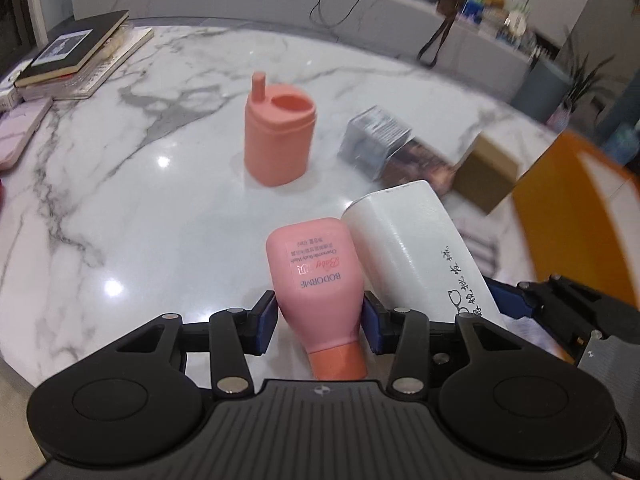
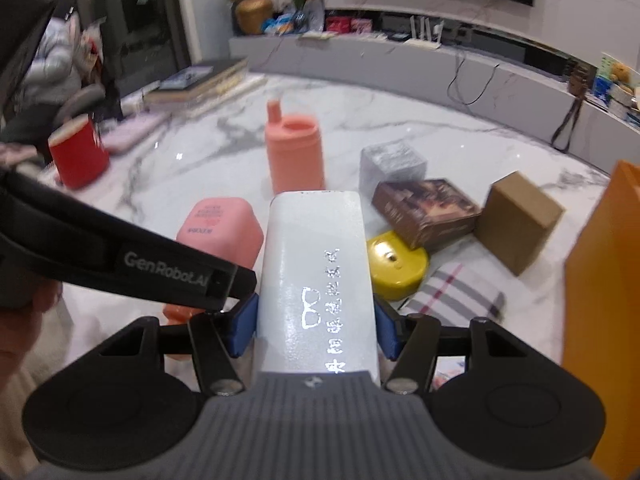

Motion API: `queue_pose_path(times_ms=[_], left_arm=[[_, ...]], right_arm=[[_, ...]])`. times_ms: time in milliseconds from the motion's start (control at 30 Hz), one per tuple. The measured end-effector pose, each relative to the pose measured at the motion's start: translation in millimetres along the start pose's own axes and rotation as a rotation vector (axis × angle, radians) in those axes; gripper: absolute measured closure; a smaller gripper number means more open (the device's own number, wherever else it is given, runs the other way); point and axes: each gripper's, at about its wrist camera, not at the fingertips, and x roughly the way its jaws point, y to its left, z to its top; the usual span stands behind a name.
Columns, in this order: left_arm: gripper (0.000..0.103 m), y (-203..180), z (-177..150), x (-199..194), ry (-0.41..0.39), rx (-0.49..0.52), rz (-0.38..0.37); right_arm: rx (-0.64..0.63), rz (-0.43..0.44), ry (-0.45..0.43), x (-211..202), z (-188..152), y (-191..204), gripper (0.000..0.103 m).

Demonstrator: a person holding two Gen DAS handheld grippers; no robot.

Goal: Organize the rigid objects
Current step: 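Carry both items into the orange box and release them side by side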

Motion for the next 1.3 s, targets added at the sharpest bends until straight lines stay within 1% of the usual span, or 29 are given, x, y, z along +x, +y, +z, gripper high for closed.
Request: queue_pose_path(times_ms=[67,167,267,333,433,567,633,700,833,900,933,1000,1100,1167,1300], left_arm=[[0.053,-4,-1,-14,-0.028,0.007,-0.020],[0.053,-19,-1,-36,-0.079,0.045,-0.031],[0.053,-35,2,-56,-0.103,0.065,-0.080],[0.053,-48,5,-66,-0.109,0.080,-0.114],[0.053,-74,15,-71,-0.095,0.115,-0.168],[0.053,-124,27,-72,-0.087,0.217,-0.209],[0.053,-150,34,-66,-0.057,0.244,-0.255],[0.053,-174,44,-54,-0.012,0.249,-0.295],[0.053,-227,60,-27,0.050,0.310,-0.312],[0.053,-247,65,-11,0.091,0.325,-0.299],[0.053,-254,69,-2,0.111,0.321,-0.282],[0.053,-268,74,19,0.144,0.349,-0.233],[0.053,-283,77,44,0.171,0.403,-0.162],[0.053,-290,78,58,0.185,0.435,-0.110],[0.054,-298,77,79,0.209,0.485,-0.021]], right_arm=[[0.002,-0.020,-0.026,-16,2,0,0.044],[0.037,-0.029,-0.058,-43,9,-3,0.044],[0.031,-0.064,-0.095,-73,17,-10,0.044],[0.044,-0.086,-0.114,-93,20,-21,0.044],[0.080,-0.118,-0.121,-116,21,-44,0.043],[0.130,-0.190,-0.111,-140,17,-85,0.043],[0.154,-0.227,-0.090,-146,14,-104,0.043],[0.193,-0.255,-0.055,-150,10,-128,0.043],[0.248,-0.284,0.016,-145,3,-167,0.043],[0.267,-0.292,0.052,-138,-1,-182,0.043],[0.275,-0.294,0.071,-133,-2,-188,0.043],[0.292,-0.289,0.105,-121,-3,-200,0.043],[0.308,-0.282,0.134,-106,-3,-216,0.043],[0.314,-0.286,0.154,-98,-10,-229,0.044],[0.322,-0.254,0.202,-75,-13,-238,0.044]])
